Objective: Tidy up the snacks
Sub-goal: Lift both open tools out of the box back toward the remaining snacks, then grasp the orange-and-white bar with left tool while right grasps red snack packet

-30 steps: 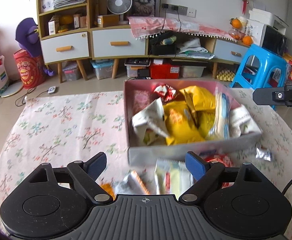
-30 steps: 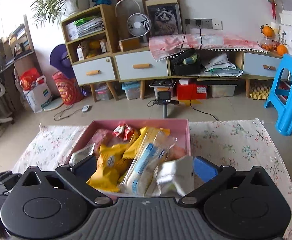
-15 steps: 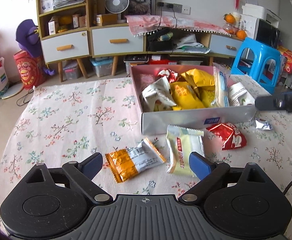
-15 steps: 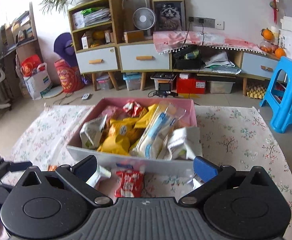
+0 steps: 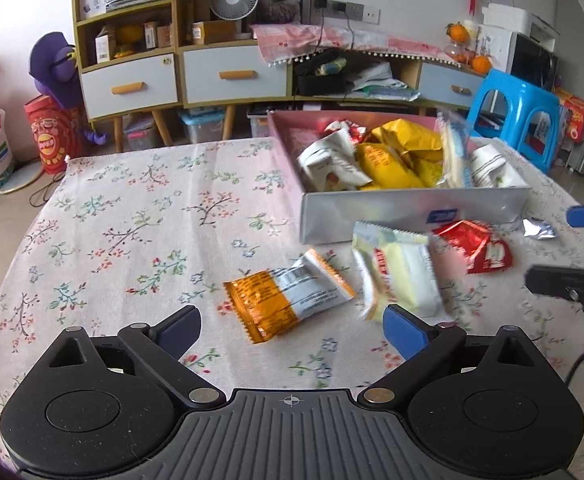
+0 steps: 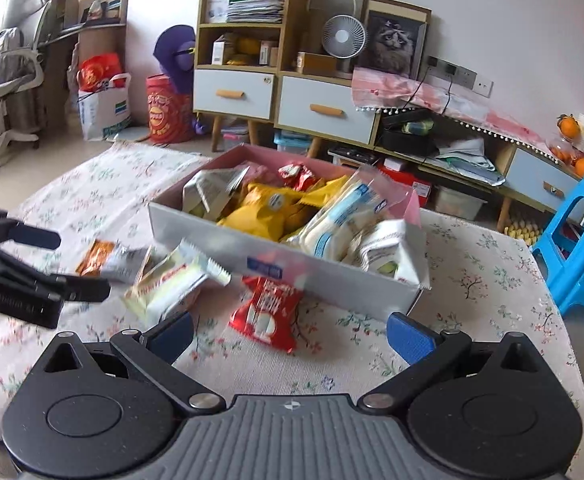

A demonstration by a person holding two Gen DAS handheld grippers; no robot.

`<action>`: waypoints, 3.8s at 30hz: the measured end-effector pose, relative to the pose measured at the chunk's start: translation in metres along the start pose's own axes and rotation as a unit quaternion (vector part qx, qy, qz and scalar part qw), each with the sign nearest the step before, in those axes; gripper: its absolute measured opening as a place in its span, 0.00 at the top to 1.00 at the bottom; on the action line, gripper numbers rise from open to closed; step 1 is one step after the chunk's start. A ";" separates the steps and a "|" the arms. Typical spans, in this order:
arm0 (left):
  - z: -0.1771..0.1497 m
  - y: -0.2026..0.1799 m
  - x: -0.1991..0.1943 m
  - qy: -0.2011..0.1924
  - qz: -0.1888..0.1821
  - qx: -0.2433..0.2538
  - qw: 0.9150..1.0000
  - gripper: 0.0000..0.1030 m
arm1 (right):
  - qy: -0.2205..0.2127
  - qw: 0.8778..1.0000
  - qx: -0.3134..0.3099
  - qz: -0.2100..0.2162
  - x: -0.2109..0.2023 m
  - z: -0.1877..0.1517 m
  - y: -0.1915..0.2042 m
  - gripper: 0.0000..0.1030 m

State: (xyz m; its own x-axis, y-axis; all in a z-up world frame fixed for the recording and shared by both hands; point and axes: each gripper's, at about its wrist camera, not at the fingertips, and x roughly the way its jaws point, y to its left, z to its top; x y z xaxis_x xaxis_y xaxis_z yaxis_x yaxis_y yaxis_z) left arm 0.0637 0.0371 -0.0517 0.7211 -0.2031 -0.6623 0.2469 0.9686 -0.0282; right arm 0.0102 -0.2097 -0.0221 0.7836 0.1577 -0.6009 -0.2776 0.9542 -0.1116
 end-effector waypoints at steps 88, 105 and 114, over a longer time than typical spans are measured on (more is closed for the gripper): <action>0.028 -0.006 0.034 0.063 -0.036 0.037 0.997 0.62 | 0.048 0.995 0.083 0.023 0.055 0.008 -0.010 0.67; 0.037 0.000 0.021 0.062 -0.049 -0.009 0.997 0.62 | 0.045 0.993 0.096 0.052 0.042 0.020 -0.007 0.78; 0.048 0.001 0.007 0.036 -0.056 -0.017 0.998 0.63 | 0.025 0.992 0.107 0.061 0.028 0.031 -0.009 0.78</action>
State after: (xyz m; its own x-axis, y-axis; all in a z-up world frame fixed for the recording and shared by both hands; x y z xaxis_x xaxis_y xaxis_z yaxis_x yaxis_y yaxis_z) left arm 0.0997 0.0303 -0.0203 0.6410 -0.3004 -0.7063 0.3007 0.9450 -0.1290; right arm 0.0518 -0.2056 -0.0130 0.7210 0.2683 -0.6388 -0.2407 0.9616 0.1321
